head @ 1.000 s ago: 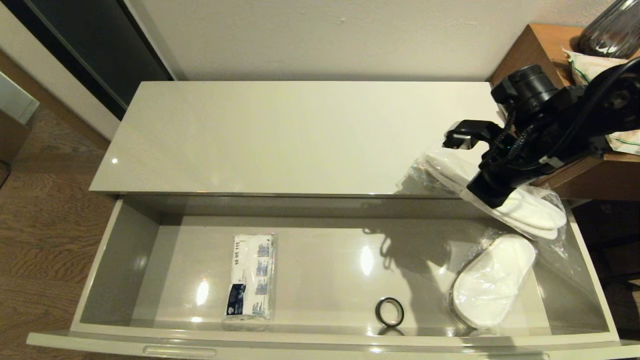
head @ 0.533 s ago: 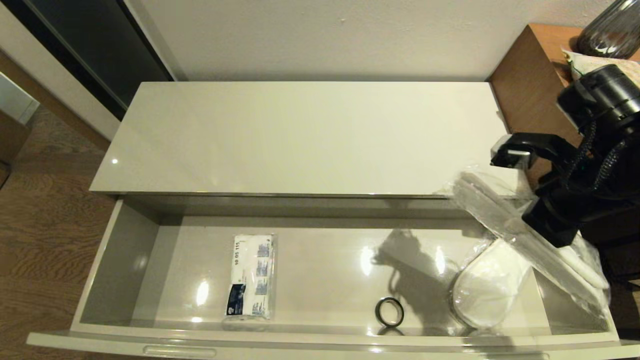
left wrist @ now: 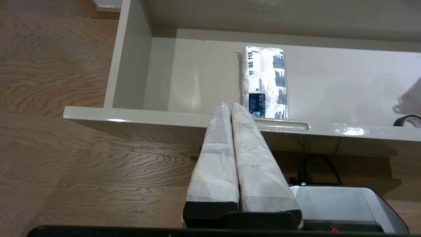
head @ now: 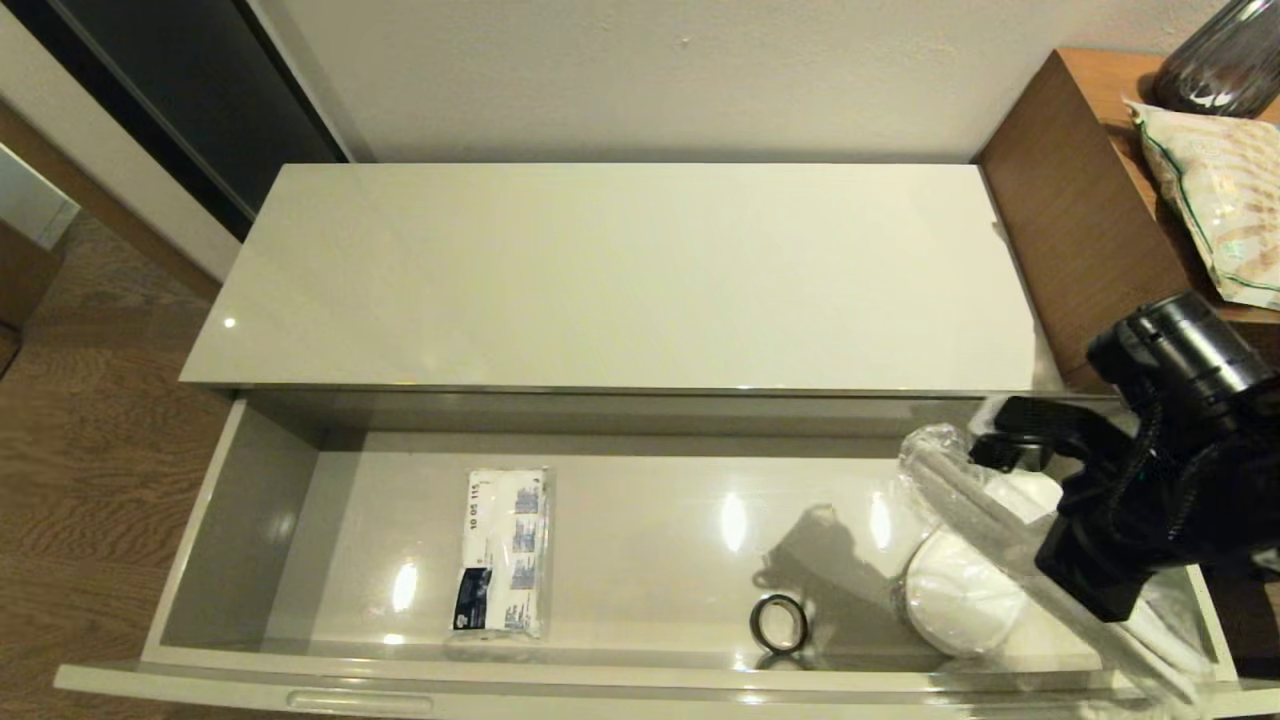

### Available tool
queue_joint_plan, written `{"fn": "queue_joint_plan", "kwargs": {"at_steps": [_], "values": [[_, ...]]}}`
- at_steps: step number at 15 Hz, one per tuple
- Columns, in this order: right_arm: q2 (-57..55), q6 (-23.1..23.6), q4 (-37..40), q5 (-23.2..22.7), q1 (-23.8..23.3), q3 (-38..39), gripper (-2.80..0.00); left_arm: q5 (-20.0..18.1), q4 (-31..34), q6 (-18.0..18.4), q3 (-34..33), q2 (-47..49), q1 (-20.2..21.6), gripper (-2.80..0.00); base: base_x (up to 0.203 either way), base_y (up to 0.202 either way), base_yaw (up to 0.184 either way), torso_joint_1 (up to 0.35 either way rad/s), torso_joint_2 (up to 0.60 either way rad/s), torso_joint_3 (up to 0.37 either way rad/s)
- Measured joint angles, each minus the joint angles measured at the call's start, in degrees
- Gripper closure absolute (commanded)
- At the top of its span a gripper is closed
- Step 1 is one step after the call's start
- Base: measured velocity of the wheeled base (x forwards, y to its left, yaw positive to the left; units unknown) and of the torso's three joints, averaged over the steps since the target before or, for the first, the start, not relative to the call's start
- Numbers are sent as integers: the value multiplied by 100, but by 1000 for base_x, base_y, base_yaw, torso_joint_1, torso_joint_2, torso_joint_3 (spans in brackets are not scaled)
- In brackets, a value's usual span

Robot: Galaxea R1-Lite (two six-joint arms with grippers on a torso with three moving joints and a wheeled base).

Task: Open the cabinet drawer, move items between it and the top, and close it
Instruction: Put the disposable slippers in the drawer

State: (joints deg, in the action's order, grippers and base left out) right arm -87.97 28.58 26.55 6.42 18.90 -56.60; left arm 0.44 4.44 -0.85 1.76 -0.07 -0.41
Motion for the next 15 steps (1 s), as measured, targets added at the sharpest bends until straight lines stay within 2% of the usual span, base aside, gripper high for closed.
{"fn": "queue_joint_plan", "kwargs": {"at_steps": [3, 7, 11, 13, 14, 15], "values": [[-598, 2, -2005, 390, 146, 689, 0, -2, 0, 0, 0, 0, -5, 0, 0, 0, 0, 0, 0, 0], [-1502, -46, -3839, 708, 392, 1268, 0, -2, 2, 0, 0, 0, 0, 0, 0, 0, 0, 0, 0, 0], [-2542, -240, -6135, 1207, 589, 1885, 0, -2, 1, -1, 0, 0, -7, 0, 0, 0, 0, 0, 0, 0], [-2929, -272, -6976, 1303, 612, 2061, 0, -2, 1, 0, 0, 0, -5, 0, 0, 0, 0, 0, 0, 0], [-3041, -261, -7120, 1309, 621, 2110, 0, -2, 2, 1, 0, 0, -5, 0, 0, 0, 0, 0, 0, 0], [-3118, -262, -7143, 1320, 628, 2143, -280, 0, 2, 0, 0, 0, -5, 0, 0, 0, 0, 0, 0, 0]]}}
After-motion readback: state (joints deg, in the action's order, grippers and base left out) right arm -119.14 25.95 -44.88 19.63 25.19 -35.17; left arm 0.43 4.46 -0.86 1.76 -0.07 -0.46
